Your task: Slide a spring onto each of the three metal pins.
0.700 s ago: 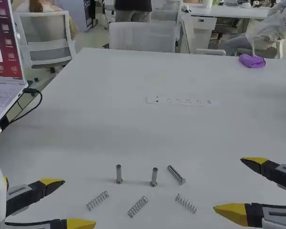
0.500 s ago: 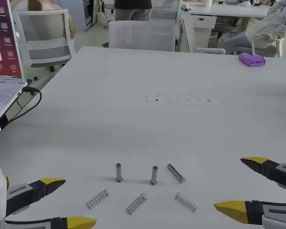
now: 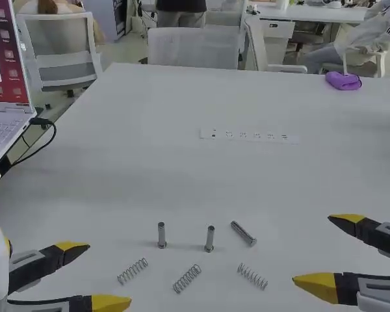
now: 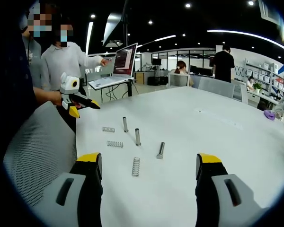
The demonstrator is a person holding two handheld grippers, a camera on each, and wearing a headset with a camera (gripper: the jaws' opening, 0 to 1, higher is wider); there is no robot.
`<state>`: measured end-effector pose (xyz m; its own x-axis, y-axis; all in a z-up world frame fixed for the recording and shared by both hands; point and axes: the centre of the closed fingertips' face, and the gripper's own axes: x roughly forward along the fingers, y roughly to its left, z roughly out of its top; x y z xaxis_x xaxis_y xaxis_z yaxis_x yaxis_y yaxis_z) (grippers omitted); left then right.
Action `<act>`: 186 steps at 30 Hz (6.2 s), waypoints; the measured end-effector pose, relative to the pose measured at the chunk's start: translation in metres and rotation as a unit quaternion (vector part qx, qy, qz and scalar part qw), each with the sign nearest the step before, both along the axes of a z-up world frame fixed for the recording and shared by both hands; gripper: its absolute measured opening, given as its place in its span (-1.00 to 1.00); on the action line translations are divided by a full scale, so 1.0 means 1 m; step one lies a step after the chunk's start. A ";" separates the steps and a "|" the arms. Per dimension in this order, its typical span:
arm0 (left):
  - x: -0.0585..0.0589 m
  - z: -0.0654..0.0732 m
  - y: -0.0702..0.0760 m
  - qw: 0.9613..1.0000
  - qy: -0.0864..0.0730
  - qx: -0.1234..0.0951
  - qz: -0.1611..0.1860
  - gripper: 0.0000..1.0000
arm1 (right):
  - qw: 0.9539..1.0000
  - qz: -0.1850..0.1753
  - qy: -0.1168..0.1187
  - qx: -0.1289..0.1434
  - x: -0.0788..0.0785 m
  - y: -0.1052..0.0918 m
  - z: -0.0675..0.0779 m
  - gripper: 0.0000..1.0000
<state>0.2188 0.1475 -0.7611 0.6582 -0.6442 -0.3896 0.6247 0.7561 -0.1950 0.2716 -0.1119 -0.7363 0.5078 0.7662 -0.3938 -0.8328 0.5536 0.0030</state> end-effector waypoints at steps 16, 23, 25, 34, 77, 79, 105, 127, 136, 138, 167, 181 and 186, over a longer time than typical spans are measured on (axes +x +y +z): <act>0.001 0.000 0.002 1.000 0.000 -0.002 0.001 0.44 | 1.000 0.001 0.003 -0.004 0.000 0.002 -0.001 0.61; 0.003 0.001 0.002 1.000 -0.001 -0.003 0.002 0.44 | 1.000 0.001 0.003 -0.005 0.000 0.003 0.001 0.61; 0.003 0.001 0.002 1.000 -0.001 -0.003 0.002 0.44 | 1.000 0.002 0.003 -0.008 0.000 0.003 0.000 0.61; 0.006 0.003 0.001 1.000 -0.003 -0.002 0.001 0.44 | 1.000 0.001 0.005 -0.007 0.002 0.001 0.002 0.60; 0.010 0.010 -0.005 1.000 -0.016 -0.008 -0.001 0.42 | 0.995 0.035 0.029 -0.094 0.083 0.059 -0.007 0.27; 0.010 0.010 -0.005 1.000 -0.017 -0.007 -0.002 0.41 | 0.994 0.036 0.032 -0.098 0.086 0.062 -0.009 0.26; 0.012 0.013 -0.005 1.000 -0.020 -0.011 -0.003 0.39 | 0.980 0.013 0.102 -0.172 0.104 0.080 -0.065 -0.14; 0.010 0.011 0.001 1.000 -0.018 -0.018 0.002 0.36 | 0.960 -0.019 0.144 -0.238 0.114 0.089 -0.099 -0.47; 0.012 0.010 0.002 1.000 -0.017 -0.021 0.005 0.35 | 0.954 -0.023 0.156 -0.256 0.113 0.092 -0.105 -0.58; 0.012 0.011 0.002 1.000 -0.017 -0.021 0.004 0.35 | 0.953 -0.024 0.159 -0.257 0.113 0.092 -0.106 -0.59; 0.008 0.009 0.012 0.999 -0.018 -0.027 0.010 0.34 | 0.940 -0.028 0.165 -0.298 0.110 0.098 -0.119 -0.81; 0.005 0.009 0.015 0.999 -0.019 -0.029 0.012 0.33 | 0.935 -0.037 0.189 -0.299 0.111 0.099 -0.124 -0.88; 0.005 0.010 0.015 0.999 -0.021 -0.029 0.013 0.32 | 0.934 -0.041 0.190 -0.299 0.114 0.097 -0.125 -0.89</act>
<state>0.2240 0.1622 -0.7508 0.6904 -0.6467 -0.3242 0.6129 0.7610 -0.2127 0.3852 -0.0148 -0.8612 0.2907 0.3159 -0.9032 -0.7893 0.6127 -0.0397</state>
